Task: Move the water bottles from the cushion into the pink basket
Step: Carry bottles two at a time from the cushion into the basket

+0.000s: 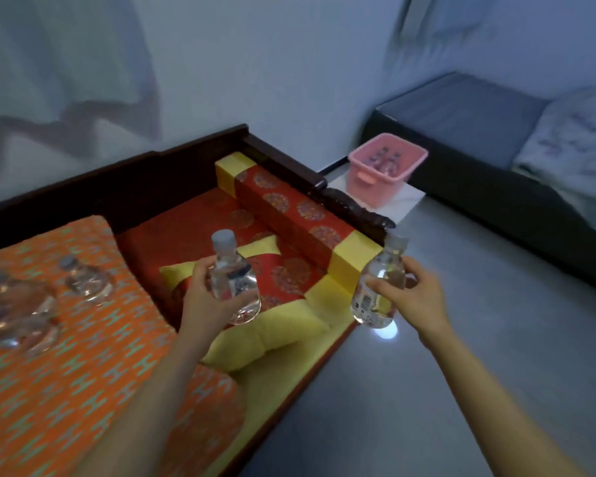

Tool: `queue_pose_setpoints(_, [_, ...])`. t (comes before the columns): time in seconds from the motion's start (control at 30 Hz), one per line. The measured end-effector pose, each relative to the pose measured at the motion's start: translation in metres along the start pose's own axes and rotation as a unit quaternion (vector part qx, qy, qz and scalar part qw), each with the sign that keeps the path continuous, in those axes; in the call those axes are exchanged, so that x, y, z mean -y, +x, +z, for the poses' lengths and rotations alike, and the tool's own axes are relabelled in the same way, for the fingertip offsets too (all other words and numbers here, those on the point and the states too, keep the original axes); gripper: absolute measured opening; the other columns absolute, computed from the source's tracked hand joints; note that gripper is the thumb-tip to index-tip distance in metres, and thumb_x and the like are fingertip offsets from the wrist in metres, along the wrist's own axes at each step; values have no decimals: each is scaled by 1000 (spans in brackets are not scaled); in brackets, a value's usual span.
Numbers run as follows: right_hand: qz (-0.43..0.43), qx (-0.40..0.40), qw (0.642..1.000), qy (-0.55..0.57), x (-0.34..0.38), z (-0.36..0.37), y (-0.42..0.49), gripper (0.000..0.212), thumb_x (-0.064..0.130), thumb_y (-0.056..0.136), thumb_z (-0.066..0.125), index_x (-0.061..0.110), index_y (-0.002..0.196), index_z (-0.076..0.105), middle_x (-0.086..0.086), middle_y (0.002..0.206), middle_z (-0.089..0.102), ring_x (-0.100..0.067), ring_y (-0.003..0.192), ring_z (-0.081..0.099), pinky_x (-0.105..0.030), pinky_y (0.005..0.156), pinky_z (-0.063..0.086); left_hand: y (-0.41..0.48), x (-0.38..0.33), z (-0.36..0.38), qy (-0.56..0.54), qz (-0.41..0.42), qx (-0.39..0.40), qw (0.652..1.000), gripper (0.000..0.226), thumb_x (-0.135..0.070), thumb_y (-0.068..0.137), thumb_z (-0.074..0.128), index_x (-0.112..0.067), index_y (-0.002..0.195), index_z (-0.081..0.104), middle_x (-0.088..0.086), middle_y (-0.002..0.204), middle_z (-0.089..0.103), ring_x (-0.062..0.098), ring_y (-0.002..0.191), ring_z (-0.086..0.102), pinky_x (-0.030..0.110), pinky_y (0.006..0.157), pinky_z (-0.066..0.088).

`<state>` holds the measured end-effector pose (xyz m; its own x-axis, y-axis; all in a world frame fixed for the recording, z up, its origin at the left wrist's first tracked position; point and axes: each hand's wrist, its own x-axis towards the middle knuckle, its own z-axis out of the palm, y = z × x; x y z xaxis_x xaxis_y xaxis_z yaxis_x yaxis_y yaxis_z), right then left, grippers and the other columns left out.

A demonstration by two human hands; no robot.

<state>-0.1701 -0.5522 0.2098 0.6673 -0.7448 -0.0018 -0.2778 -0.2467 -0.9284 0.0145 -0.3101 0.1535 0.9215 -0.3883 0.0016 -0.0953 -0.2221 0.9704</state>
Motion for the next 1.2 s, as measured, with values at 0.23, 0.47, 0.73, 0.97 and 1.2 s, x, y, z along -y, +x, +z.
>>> queue_pose_setpoints(0.23, [25, -75, 997, -19, -31, -91, 32, 36, 27, 63, 84, 26, 94, 66, -7, 98, 67, -23, 87, 63, -43, 77, 56, 23, -42, 118, -11, 27, 62, 998, 70, -11, 61, 87, -21, 118, 48, -9, 103, 61, 16, 94, 61, 31, 73, 49])
queue_pose_setpoints(0.47, [54, -117, 991, -27, -74, -155, 97, 44, 47, 51, 78, 36, 91, 63, -1, 99, 66, -19, 88, 63, -52, 79, 56, 66, -56, 226, -1, 35, 125, 992, 67, -12, 58, 88, -23, 111, 48, 0, 104, 62, 14, 90, 62, 25, 69, 47])
queue_pose_setpoints(0.73, [41, -116, 991, -58, -86, -213, 227, 34, 37, 61, 82, 42, 84, 57, 4, 97, 62, -19, 89, 61, -52, 81, 55, 150, -85, 335, -17, 17, 131, 991, 69, -8, 59, 87, -20, 114, 47, -3, 101, 62, 12, 90, 62, 23, 71, 48])
queue_pose_setpoints(0.97, [51, -102, 992, -60, -101, -259, 315, 38, 33, 66, 83, 37, 95, 58, -1, 104, 64, -20, 91, 62, -48, 83, 55, 214, -111, 406, -7, 14, 135, 991, 70, -9, 57, 89, -22, 111, 47, 1, 106, 62, 18, 95, 64, 36, 81, 53])
queue_pose_setpoints(1.2, [46, -53, 995, -70, -132, -311, 419, 43, 28, 68, 83, 33, 100, 55, 3, 101, 61, -21, 94, 60, -41, 81, 53, 267, -136, 490, -12, 3, 92, 996, 73, -8, 57, 88, -18, 115, 46, -2, 106, 60, 8, 93, 61, 22, 74, 47])
